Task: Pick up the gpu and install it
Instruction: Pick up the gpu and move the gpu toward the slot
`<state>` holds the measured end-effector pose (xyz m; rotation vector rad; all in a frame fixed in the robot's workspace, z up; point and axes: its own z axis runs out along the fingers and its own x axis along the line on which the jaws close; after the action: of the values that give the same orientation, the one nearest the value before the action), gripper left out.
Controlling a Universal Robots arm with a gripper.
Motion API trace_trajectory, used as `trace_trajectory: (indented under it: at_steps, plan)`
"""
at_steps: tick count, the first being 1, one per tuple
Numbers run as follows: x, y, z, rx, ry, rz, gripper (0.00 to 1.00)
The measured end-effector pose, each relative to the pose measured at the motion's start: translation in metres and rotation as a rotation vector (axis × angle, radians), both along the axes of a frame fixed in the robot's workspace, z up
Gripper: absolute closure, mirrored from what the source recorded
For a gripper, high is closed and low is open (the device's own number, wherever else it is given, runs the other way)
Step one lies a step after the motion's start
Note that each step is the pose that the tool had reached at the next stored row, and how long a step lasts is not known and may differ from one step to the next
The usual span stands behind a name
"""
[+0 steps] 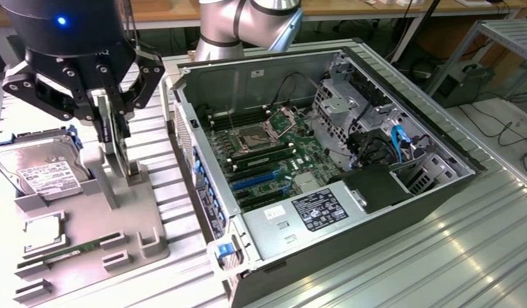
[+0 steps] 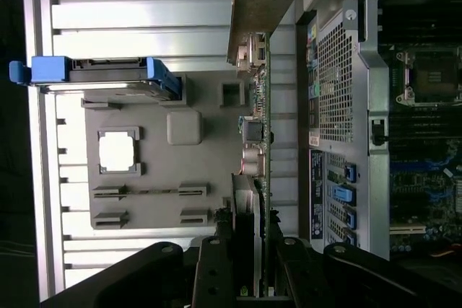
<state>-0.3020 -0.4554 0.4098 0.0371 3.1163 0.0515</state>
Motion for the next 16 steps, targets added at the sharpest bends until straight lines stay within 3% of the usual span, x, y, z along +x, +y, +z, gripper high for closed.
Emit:
trace_trajectory:
  at_steps: [16]
  plan:
    - [0.000, 0.0000, 0.0185, -0.0001, 0.0001, 0.000, 0.72]
